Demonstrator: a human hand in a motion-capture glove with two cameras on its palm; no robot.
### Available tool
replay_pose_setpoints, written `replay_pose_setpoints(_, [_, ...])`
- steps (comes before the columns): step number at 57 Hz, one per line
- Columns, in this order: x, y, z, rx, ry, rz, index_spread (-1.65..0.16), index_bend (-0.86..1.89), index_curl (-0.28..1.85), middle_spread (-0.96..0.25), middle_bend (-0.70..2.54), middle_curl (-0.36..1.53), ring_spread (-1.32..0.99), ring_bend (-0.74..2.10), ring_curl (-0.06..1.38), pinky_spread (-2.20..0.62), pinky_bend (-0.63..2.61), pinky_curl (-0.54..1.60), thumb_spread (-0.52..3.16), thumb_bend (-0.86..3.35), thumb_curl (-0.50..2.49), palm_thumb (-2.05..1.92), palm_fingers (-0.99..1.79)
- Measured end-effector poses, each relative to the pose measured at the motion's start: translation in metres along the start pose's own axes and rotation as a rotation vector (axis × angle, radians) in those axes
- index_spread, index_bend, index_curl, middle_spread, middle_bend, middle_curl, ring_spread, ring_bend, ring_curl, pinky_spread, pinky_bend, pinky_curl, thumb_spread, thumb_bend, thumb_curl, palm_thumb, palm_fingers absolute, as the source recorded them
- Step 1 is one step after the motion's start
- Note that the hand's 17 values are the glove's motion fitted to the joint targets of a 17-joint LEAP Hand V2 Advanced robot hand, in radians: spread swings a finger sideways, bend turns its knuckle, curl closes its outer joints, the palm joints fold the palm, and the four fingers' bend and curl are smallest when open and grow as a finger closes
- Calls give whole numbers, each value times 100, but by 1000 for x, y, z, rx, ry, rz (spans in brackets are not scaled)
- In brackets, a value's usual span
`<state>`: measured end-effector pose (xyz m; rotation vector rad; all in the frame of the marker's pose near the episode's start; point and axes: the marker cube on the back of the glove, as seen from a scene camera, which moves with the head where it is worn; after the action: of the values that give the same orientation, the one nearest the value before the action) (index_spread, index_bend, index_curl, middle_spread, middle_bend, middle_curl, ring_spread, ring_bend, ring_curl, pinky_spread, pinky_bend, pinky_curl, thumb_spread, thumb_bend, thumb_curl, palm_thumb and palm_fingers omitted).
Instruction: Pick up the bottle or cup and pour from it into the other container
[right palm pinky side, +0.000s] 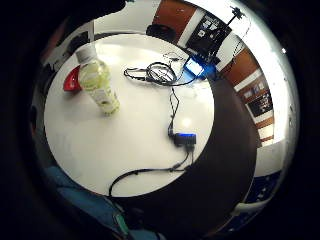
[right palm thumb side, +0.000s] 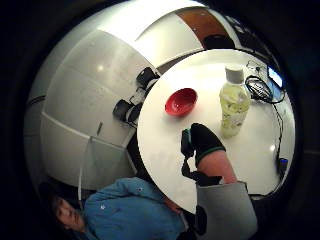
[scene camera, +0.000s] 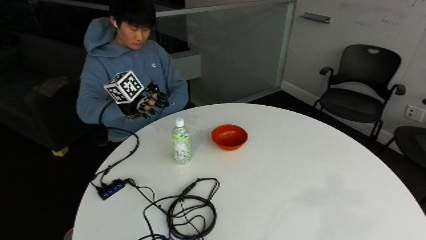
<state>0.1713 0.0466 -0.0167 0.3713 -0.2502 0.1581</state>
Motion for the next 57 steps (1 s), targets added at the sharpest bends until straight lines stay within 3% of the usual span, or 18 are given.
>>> replay_pose_setpoints(31, [51, -19, 54, 113, -369, 101, -36, 11, 21, 4, 18, 29, 17, 53, 32, 26, 66, 29, 95, -4, 40, 55, 12])
replay_pose_setpoints(43, [50, -29, 82, 189, -635, 166, -35, 12, 20, 6, 19, 30, 17, 57, 32, 27, 69, 30, 93, -3, 39, 56, 12])
replay_pose_setpoints(57, [31, -38, 122, 261, -758, 231, -34, 11, 19, 7, 19, 30, 17, 60, 32, 27, 74, 30, 92, -3, 39, 58, 9])
